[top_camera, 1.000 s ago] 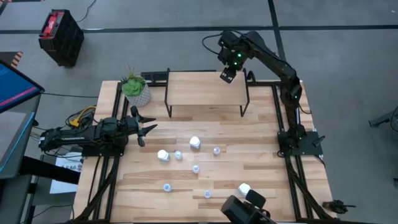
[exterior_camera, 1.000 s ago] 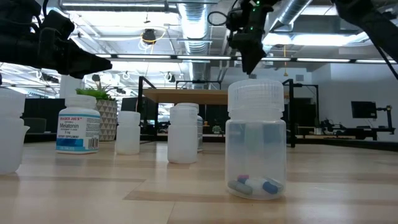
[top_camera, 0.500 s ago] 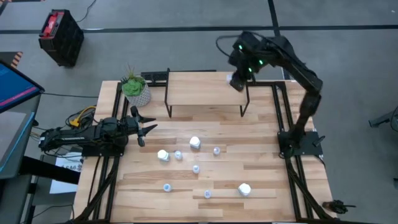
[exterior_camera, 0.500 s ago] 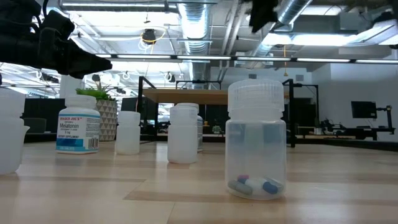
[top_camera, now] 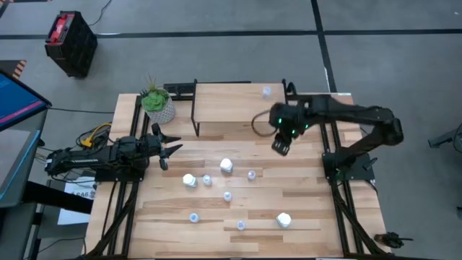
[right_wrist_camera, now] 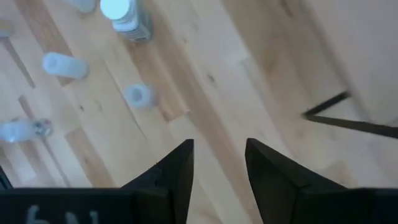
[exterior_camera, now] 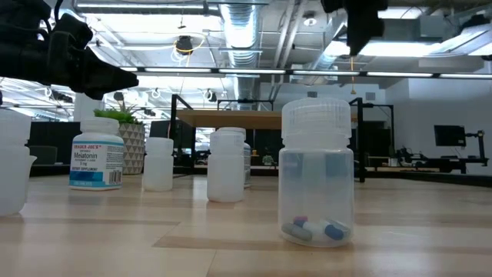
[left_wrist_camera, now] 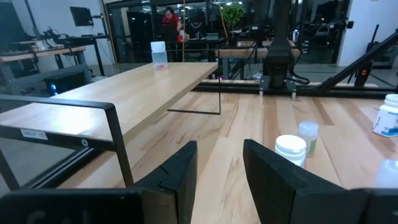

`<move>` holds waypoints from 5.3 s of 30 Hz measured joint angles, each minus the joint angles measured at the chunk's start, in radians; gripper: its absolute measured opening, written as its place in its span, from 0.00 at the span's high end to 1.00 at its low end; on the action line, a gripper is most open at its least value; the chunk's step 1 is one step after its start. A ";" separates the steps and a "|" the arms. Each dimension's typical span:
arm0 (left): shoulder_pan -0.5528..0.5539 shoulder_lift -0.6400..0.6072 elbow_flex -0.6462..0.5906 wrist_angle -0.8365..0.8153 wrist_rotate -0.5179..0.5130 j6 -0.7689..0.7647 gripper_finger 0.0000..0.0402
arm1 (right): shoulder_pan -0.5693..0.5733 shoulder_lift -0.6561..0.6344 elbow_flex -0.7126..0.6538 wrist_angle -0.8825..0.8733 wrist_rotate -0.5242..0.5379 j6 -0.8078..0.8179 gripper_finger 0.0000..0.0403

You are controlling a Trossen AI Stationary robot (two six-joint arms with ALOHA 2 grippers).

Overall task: Pick and place medicine bottles onto shelf by color
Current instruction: Put the top transparent pill bottle aligned with the other transparent pill bottle on the shelf

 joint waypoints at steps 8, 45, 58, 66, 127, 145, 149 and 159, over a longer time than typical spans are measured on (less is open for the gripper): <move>0.000 0.000 0.000 0.000 0.000 -0.002 0.70 | 0.132 0.070 -0.060 0.116 -0.002 0.007 0.57; 0.000 0.000 0.000 0.000 0.003 0.015 0.70 | 0.250 0.401 -0.050 0.354 0.006 -0.216 0.45; 0.000 0.000 0.000 0.000 0.004 0.016 0.70 | 0.242 0.401 -0.072 0.377 0.023 -0.192 0.45; 0.000 0.000 0.000 0.000 0.006 0.015 0.70 | 0.241 0.401 -0.124 0.413 0.023 -0.170 0.45; 0.000 -0.001 0.000 -0.001 0.008 0.013 0.70 | 0.231 0.481 -0.209 0.570 0.005 -0.257 0.46; 0.000 -0.001 0.000 -0.003 0.008 0.013 0.70 | 0.220 0.460 -0.138 0.440 -0.002 -0.251 0.60; 0.000 -0.001 0.000 -0.002 0.008 0.013 0.70 | 0.197 0.460 -0.020 0.299 -0.002 -0.323 0.63; 0.000 -0.001 0.000 -0.002 0.008 0.013 0.70 | 0.026 0.460 0.339 -0.048 -0.001 -0.483 0.62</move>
